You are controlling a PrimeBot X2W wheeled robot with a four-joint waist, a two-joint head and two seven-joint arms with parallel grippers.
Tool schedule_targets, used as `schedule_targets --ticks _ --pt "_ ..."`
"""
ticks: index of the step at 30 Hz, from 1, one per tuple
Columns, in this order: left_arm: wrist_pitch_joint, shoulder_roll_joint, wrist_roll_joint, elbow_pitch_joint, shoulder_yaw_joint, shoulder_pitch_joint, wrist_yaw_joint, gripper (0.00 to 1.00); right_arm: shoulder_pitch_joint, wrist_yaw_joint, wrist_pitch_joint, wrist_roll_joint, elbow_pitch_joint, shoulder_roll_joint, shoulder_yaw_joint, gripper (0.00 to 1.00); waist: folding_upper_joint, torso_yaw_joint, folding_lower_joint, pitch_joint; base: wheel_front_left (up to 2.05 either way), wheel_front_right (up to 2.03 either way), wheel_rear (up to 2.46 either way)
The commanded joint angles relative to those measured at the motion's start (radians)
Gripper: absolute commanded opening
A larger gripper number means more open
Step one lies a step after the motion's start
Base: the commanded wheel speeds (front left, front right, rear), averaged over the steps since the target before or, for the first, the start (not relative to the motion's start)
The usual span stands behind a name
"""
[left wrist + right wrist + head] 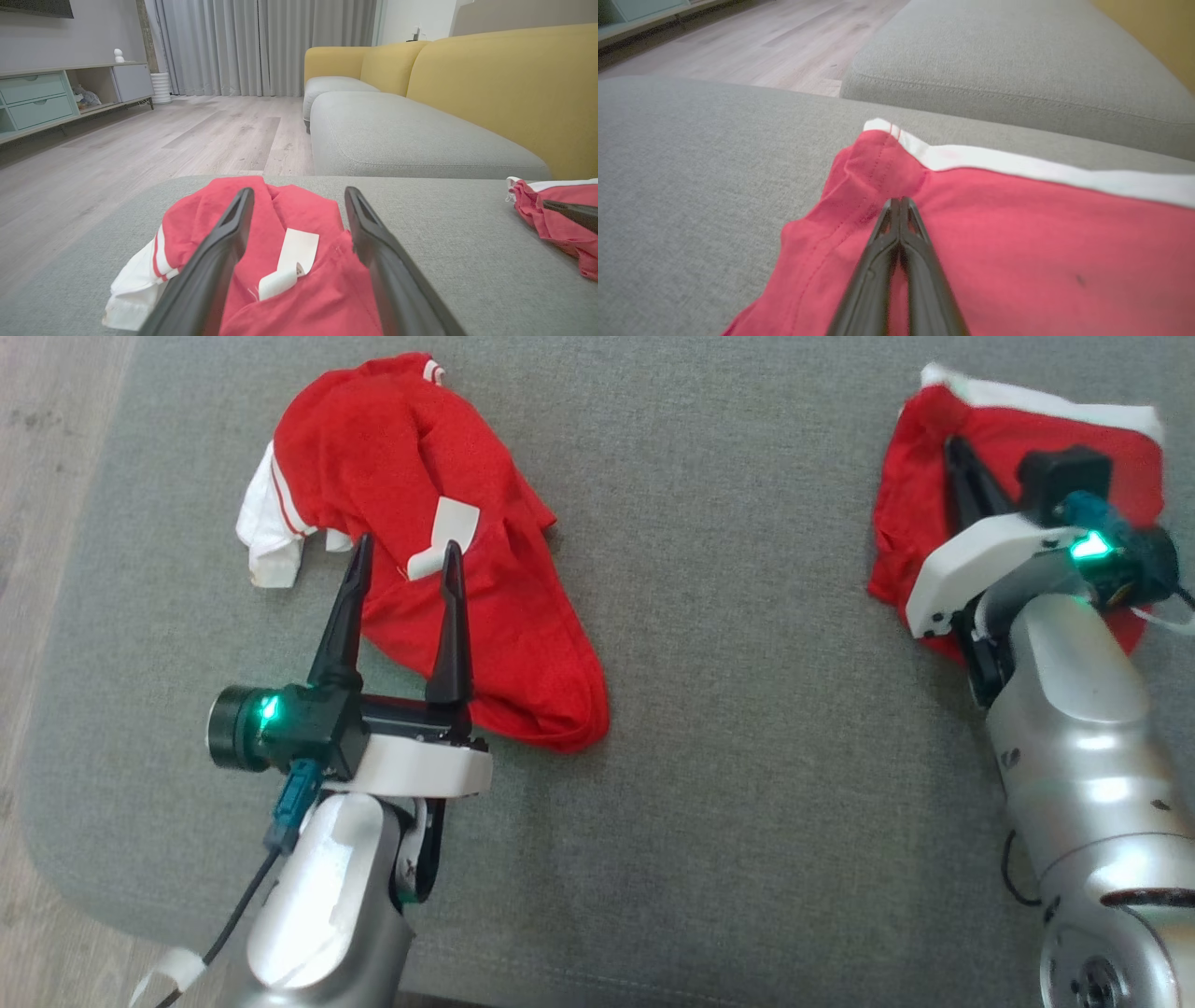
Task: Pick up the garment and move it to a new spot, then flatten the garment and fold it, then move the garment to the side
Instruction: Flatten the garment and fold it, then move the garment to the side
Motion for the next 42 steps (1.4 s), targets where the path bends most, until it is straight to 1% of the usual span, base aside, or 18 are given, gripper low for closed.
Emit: schedule_targets --ticks 1,3,6,9,11,14,19,20,21,25,29,35,42 --pt "-0.005 0.010 -0.010 -0.031 0.023 -0.020 0.005 1.00 -0.013 0.007 0.010 -0.002 -0.003 0.021 0.022 0.00 0.0000 0.000 0.0000 -0.001 0.00 0.00 0.00" --pt "-0.005 0.010 -0.012 -0.029 0.023 -0.018 0.007 1.00 -0.013 0.007 0.033 0.003 0.041 0.021 0.029 0.00 0.0000 0.000 0.0000 -0.008 0.00 0.00 0.00" --pt "-0.005 0.010 -0.011 -0.023 0.030 -0.011 0.008 1.00 -0.010 0.007 0.030 0.017 0.082 0.021 0.037 0.00 0.0000 -0.007 0.0000 -0.024 0.00 0.00 0.00" --pt "-0.005 0.010 -0.006 -0.017 0.042 -0.003 0.007 1.00 -0.009 0.007 -0.014 0.056 0.094 0.021 0.051 0.00 0.0000 -0.019 0.0000 -0.048 0.00 0.00 0.00" --pt "-0.005 0.010 -0.002 -0.017 0.050 0.003 0.006 1.00 -0.006 0.007 -0.044 0.091 0.078 0.021 0.051 0.00 0.0000 -0.032 0.0000 -0.067 0.00 0.00 0.00" --pt "-0.005 0.010 0.006 -0.017 0.062 0.016 0.001 1.00 0.033 0.007 -0.068 0.156 -0.019 0.021 0.050 0.00 0.0000 -0.064 0.0000 -0.113 0.00 0.00 0.00" --pt "-0.005 0.010 0.014 -0.012 0.075 0.041 -0.004 1.00 0.190 0.007 -0.069 0.245 -0.298 0.021 0.054 0.00 0.0000 -0.111 0.0000 -0.174 0.00 0.00 0.00" --pt "-0.005 0.010 0.016 -0.011 0.076 0.046 -0.005 1.00 0.230 0.007 -0.069 0.257 -0.349 0.021 0.051 0.48 0.0000 -0.120 0.0000 -0.185 0.00 0.00 0.00" --pt "-0.005 0.010 0.017 -0.009 0.079 0.051 -0.005 1.00 0.270 0.007 -0.069 0.273 -0.397 0.021 0.050 1.00 0.0000 -0.129 0.0000 -0.196 0.00 0.00 0.00" --pt "-0.005 0.010 0.022 -0.005 0.086 0.072 -0.005 1.00 0.430 0.007 -0.069 0.299 -0.567 0.021 0.055 1.00 0.0000 -0.163 0.0000 -0.228 0.00 0.00 0.00" --pt "-0.005 0.010 0.029 -0.002 0.090 0.097 -0.005 1.00 0.569 0.007 -0.069 0.324 -0.676 0.021 0.056 1.00 0.0000 -0.190 0.0000 -0.247 0.00 0.00 0.00" --pt "-0.005 0.010 0.036 0.006 0.091 0.134 -0.007 1.00 0.697 0.007 -0.069 0.352 -0.731 0.021 0.073 1.00 0.0000 -0.212 0.0000 -0.259 0.00 0.00 0.00" --pt "-0.005 0.010 0.033 0.004 0.087 0.141 -0.005 1.00 0.716 0.007 -0.069 0.359 -0.743 0.021 0.080 1.00 0.0000 -0.214 0.0000 -0.250 0.00 0.00 0.00"
